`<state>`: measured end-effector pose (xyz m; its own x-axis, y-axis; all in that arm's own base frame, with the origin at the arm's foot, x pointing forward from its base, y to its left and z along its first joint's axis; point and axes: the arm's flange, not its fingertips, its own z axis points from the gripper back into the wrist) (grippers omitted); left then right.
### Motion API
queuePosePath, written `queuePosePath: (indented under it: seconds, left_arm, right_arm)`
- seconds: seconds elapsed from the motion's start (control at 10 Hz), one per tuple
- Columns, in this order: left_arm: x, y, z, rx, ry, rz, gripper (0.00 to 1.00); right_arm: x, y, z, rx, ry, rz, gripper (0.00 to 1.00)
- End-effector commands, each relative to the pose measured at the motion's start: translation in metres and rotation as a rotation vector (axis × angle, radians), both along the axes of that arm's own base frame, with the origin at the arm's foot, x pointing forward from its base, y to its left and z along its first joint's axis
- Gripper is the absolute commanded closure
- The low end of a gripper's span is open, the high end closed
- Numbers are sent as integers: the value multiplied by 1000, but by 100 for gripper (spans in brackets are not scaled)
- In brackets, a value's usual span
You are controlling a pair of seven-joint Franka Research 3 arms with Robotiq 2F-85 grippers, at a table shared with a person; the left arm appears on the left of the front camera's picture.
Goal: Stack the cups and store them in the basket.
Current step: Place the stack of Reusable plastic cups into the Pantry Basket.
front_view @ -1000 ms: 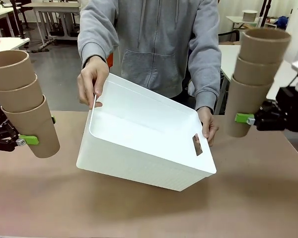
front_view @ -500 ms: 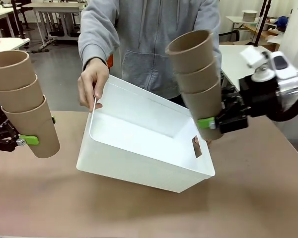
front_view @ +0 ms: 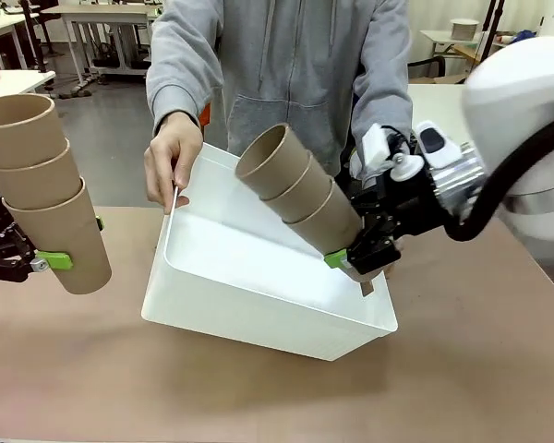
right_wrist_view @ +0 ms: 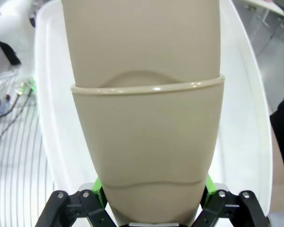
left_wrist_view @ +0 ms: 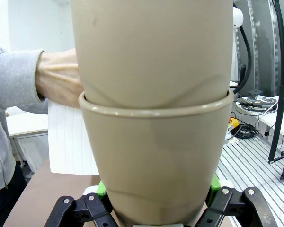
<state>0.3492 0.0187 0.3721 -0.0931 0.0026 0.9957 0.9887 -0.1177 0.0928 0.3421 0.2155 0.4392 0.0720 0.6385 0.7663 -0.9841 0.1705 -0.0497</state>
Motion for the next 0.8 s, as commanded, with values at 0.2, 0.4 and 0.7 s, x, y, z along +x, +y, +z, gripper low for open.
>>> queuePosePath:
  seconds: [0.2, 0.4, 0.7]
  left_arm:
    - [-1, 1, 4, -8, -8, 1, 15]
    - [-1, 1, 4, -8, -8, 1, 15]
    - [-1, 1, 4, -8, -8, 1, 15]
  right_arm:
    - [28, 25, -19, -123, 60, -27, 17]
    - [31, 34, -39, -159, 80, -14, 17]
    - [35, 57, -71, -197, 91, 24, 17]
